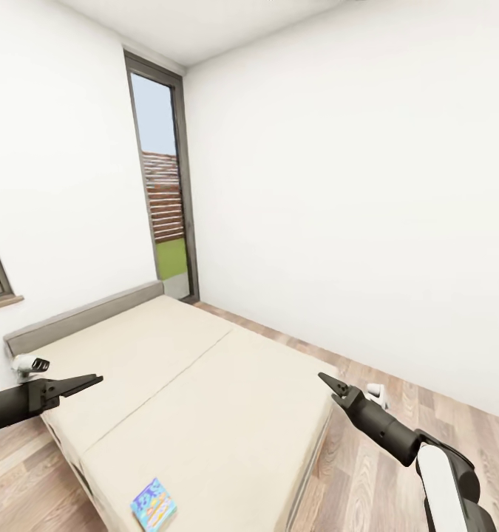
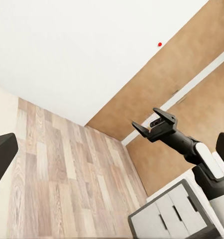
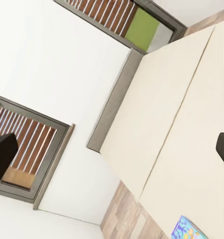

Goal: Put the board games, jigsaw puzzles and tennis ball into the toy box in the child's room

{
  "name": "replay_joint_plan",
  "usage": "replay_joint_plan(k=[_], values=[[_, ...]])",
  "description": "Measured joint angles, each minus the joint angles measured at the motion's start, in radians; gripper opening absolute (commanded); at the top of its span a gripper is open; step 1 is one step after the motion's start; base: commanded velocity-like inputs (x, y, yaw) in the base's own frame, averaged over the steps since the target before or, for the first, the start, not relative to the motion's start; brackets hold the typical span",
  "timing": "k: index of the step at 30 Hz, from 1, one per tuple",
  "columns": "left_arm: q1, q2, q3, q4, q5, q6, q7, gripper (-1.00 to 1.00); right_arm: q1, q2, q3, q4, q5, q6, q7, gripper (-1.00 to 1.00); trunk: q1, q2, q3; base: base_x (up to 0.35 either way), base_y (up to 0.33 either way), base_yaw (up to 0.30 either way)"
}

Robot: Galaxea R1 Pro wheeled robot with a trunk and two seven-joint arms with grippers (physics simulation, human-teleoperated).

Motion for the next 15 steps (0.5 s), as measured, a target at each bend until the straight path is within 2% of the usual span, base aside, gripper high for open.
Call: replay_joint_plan(k=[15], values=[[0.0, 0.0, 0.0, 0.0, 0.0, 0.0, 0.0, 1.0, 0.0, 0.0, 0.0, 0.0, 0.0, 0.0, 0.0, 1.0, 0.0, 0.0, 0.007, -0.002, 0.098, -0.253]])
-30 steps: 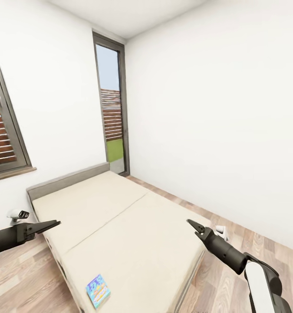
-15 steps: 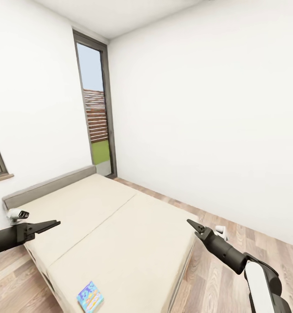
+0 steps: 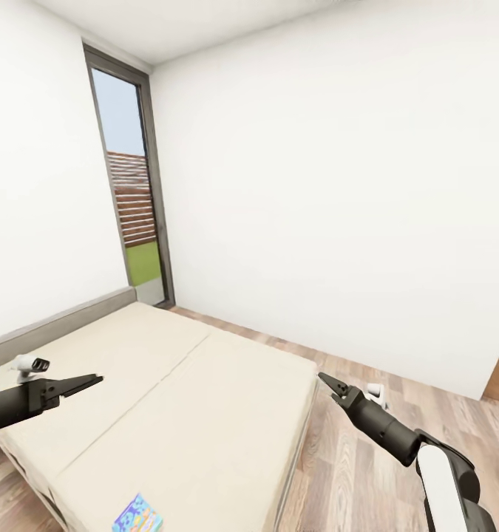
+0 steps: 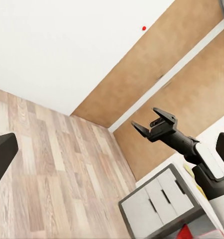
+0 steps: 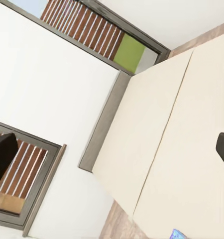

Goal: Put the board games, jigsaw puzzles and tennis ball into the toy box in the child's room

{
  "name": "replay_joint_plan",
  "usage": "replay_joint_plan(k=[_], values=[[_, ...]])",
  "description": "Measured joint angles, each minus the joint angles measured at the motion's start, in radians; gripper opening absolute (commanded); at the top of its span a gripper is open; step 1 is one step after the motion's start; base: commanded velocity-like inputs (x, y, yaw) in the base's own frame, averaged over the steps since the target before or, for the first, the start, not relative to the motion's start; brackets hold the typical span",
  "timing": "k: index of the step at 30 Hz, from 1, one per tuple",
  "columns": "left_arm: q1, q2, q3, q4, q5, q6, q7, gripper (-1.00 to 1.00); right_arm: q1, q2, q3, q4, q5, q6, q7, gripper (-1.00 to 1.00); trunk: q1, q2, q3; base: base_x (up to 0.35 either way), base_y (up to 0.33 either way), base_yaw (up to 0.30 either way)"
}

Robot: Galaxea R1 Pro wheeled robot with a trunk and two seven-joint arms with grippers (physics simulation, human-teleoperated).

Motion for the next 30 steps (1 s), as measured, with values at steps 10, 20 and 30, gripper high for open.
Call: replay_joint_plan(k=[10, 20, 30], values=[[0.0, 0.0, 0.0, 0.0, 0.0, 0.0, 0.0, 1.0, 0.0, 0.0, -0.001, 0.0, 0.0, 0.0, 0.0, 1.0, 0.0, 0.0, 0.004, -0.063, 0.058, -0.254], [0.0, 0.0, 0.0, 0.0, 0.0, 0.0, 0.0, 1.0, 0.0, 0.0, -0.001, 0.0, 0.0, 0.0, 0.0, 1.0, 0.0, 0.0, 0.009, -0.032, 0.081, -0.254], [0.0, 0.0, 0.0, 0.0, 0.0, 0.0, 0.0, 1.0, 0.0, 0.0, -0.001, 0.0, 0.0, 0.0, 0.0, 1.0, 0.0, 0.0, 0.013, -0.035, 0.083, -0.253]])
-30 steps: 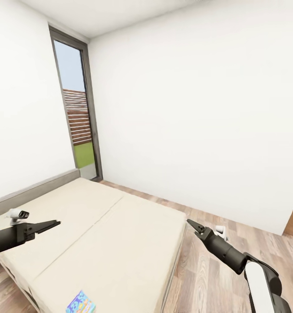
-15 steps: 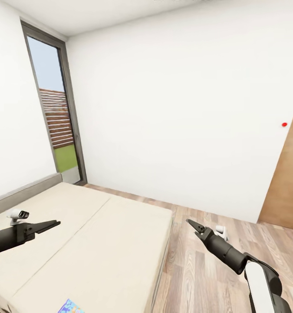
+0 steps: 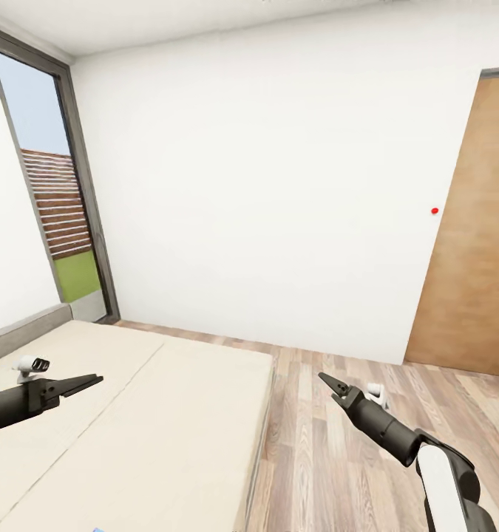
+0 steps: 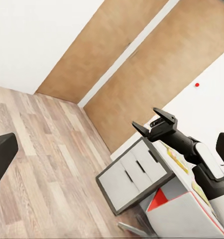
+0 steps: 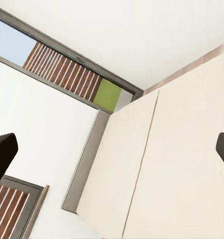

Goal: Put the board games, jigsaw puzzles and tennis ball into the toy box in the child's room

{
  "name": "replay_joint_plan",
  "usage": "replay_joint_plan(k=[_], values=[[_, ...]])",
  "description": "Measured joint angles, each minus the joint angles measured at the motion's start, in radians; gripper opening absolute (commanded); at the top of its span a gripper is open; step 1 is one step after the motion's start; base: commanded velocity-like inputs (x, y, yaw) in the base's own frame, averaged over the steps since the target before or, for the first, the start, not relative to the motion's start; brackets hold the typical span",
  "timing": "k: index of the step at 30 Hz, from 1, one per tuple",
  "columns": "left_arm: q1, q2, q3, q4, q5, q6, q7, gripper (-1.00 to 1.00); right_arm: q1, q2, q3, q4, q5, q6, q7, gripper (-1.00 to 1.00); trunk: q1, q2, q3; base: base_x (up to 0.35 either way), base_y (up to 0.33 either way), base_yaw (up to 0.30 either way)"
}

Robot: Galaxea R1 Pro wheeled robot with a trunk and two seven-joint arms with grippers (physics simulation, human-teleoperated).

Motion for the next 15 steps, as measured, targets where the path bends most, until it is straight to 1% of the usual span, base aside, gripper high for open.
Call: replay_joint_plan(k=[4, 10, 12, 15], values=[[0.0, 0.0, 0.0, 0.0, 0.0, 0.0, 0.0, 1.0, 0.0, 0.0, 0.0, 0.0, 0.0, 0.0, 0.0, 1.0, 0.0, 0.0, 0.002, -0.075, 0.157, -0.254], [0.0, 0.0, 0.0, 0.0, 0.0, 0.0, 0.0, 1.0, 0.0, 0.0, 0.0, 0.0, 0.0, 0.0, 0.0, 1.0, 0.0, 0.0, 0.004, -0.018, 0.038, -0.245], [0.001, 0.0, 0.0, 0.0, 0.0, 0.0, 0.0, 1.0, 0.0, 0.0, 0.0, 0.0, 0.0, 0.0, 0.0, 1.0, 0.0, 0.0, 0.005, -0.005, 0.069, -0.201], [0.001, 0.0, 0.0, 0.0, 0.0, 0.0, 0.0, 1.0, 0.0, 0.0, 0.0, 0.0, 0.0, 0.0, 0.0, 1.0, 0.0, 0.0, 0.006, -0.003, 0.152, -0.115]])
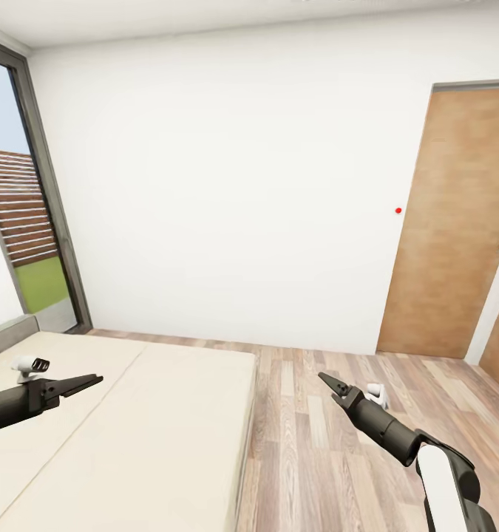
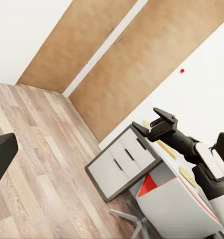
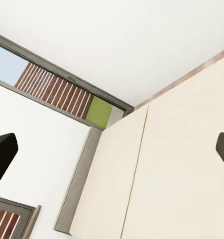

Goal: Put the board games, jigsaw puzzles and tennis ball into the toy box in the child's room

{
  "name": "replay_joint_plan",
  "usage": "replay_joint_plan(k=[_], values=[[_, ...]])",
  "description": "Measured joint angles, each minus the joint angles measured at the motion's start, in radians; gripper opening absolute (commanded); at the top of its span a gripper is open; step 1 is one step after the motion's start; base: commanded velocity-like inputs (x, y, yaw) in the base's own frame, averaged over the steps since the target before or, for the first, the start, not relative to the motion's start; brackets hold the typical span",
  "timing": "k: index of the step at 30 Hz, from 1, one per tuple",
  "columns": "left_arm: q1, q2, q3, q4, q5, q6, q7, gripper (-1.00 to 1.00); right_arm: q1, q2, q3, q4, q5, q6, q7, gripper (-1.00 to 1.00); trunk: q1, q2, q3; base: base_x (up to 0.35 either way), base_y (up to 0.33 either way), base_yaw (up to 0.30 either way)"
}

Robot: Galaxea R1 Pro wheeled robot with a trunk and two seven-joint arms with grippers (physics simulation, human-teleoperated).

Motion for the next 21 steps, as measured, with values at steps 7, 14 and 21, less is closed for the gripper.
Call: replay_joint_plan(k=[7, 14, 21], values=[[0.0, 0.0, 0.0, 0.0, 0.0, 0.0, 0.0, 1.0, 0.0, 0.0, 0.0, 0.0, 0.0, 0.0, 0.0, 1.0, 0.0, 0.0, 0.001, -0.001, 0.169, -0.032], [0.0, 0.0, 0.0, 0.0, 0.0, 0.0, 0.0, 1.0, 0.0, 0.0, 0.001, 0.0, 0.0, 0.0, 0.0, 1.0, 0.0, 0.0, 0.001, -0.057, 0.169, -0.003], [0.0, 0.0, 0.0, 0.0, 0.0, 0.0, 0.0, 1.0, 0.0, 0.0, 0.001, 0.0, 0.0, -0.001, -0.001, 1.0, 0.0, 0.0, 0.001, -0.119, 0.279, 0.0]])
